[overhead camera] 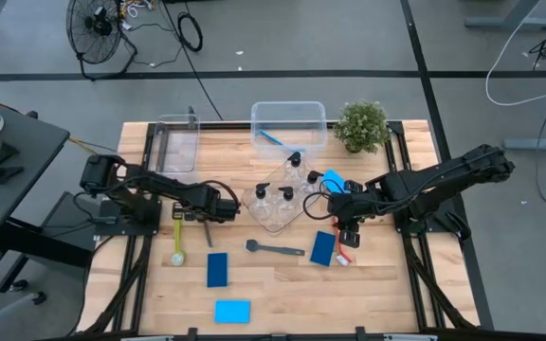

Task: Pick & Place Kitchen Sink Supplies
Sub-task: Put the gray dishwashing brush into the transparent container

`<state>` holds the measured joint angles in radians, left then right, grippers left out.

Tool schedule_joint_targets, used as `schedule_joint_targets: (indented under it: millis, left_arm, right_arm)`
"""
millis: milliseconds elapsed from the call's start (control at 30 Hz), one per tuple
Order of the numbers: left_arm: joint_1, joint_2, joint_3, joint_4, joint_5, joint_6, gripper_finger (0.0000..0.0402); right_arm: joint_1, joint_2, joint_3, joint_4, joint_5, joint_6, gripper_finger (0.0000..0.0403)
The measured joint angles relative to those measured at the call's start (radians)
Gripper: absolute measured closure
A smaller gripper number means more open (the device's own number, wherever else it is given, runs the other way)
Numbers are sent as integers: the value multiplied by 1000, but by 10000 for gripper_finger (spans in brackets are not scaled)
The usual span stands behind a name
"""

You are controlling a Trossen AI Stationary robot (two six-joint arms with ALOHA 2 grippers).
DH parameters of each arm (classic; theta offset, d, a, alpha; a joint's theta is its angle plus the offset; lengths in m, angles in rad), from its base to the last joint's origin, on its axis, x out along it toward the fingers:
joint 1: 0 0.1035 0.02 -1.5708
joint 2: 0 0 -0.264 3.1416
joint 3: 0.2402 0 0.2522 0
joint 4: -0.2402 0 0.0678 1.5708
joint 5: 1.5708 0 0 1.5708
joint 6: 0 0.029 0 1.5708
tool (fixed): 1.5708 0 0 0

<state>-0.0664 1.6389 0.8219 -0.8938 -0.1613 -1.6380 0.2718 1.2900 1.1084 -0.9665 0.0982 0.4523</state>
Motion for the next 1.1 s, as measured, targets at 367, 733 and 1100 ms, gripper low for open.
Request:
schedule_joint_targets:
  millis: [367,733,1100]
  left_arm:
    - [-1,26,3,33,-1,26,327]
    - [-8,30,11,-51,44,35,372]
    - [-57,-9,129,-200,50,36,379]
  right_arm:
    - [0,0,0,1,50,4,238]
    - [0,0,0,3,70,7,238]
    - [0,0,0,3,70,7,238]
